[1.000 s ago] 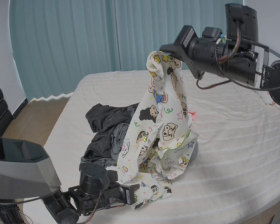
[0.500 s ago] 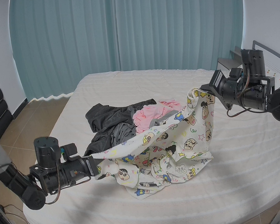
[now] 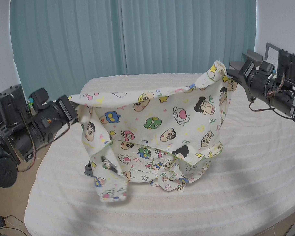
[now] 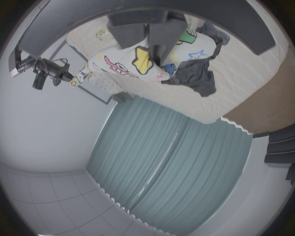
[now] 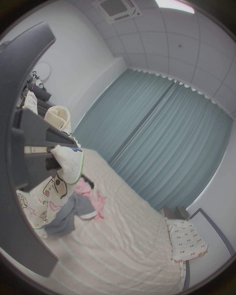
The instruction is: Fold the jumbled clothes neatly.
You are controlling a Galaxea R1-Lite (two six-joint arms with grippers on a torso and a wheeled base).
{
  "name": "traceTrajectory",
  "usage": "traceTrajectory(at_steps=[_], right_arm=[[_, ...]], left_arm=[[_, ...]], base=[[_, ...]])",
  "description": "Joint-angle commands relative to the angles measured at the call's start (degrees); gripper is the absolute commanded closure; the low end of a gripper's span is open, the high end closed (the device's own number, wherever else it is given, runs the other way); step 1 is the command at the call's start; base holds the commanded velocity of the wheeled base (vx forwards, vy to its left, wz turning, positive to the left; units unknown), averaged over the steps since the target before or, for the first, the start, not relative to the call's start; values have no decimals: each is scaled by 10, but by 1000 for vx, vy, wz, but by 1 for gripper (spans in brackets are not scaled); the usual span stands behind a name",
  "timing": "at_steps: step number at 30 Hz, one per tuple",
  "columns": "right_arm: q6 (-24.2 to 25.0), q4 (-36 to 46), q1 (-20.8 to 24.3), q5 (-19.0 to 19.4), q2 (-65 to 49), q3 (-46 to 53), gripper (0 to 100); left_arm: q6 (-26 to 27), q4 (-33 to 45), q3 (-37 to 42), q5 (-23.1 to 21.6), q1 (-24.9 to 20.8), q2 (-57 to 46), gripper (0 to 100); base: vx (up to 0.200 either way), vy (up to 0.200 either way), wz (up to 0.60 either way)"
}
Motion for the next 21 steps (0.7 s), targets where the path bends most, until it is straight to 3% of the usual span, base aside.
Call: traceTrajectory(at_steps=[1,12,18,21], right_arm=[[1,-4,22,1,-38,4,100],[5,-7,40,23,-46,127,100],[41,-11,39,28,-57,134,100],[42,-11,42,29,-59,137,100]], left_arm=[[-1,4,-6,4,-12,-24,100],[-5,0,129,6,-51,-12,100],[-21,-1,149,6,-59,-17,100],[-26,-1,150,7,-59,-18,100]], base=[[0,0,0],[0,0,0],[0,0,0],[-200,0,0]])
